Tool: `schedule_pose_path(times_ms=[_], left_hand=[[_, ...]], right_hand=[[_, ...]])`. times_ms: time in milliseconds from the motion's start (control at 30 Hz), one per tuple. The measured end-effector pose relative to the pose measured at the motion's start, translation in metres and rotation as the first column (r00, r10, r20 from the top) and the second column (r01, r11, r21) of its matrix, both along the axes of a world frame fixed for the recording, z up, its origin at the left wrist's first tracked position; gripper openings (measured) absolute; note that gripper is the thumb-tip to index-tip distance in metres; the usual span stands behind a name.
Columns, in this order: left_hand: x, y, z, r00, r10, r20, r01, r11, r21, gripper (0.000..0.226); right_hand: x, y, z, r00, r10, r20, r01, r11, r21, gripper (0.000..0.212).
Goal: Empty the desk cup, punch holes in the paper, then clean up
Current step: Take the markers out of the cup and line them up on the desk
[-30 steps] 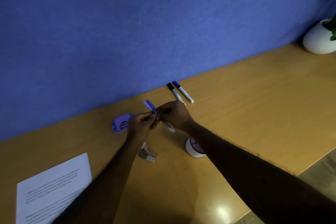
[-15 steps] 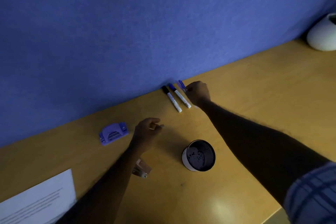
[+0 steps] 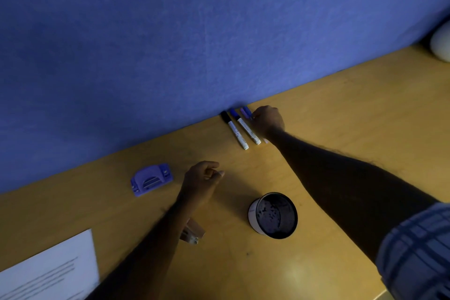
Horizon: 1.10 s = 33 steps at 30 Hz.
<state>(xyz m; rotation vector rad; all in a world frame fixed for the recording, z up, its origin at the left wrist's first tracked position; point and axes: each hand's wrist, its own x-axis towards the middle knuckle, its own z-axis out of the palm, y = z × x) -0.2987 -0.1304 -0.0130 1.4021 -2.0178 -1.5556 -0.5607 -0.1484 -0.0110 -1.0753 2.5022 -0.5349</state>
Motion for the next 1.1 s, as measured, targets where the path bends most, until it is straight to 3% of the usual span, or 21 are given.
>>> schedule_pose_path(times_ms=[633,967,1100], left_hand=[[0.027,0.001,0.007,0.999,0.031,-0.027,-0.032,0.999,-0.017,0.026],[0.092,0.019,0.027,0.999,0.047,0.021,-0.045,0.992,-0.118,0.023],[0.122,0.033,0.032,0.995,0.077,0.058,-0.068,0.988,-0.141,0.024]], right_hand=[[0.007,0.019,0.027,0.998,0.025,-0.055,-0.026,0.999,-0.026,0.023],[0.059,0.056,0.060,0.973,0.197,-0.121,-0.201,0.979,-0.020,0.024],[0.093,0.067,0.079,0.949,0.271,-0.162,-0.289,0.953,-0.096,0.018]])
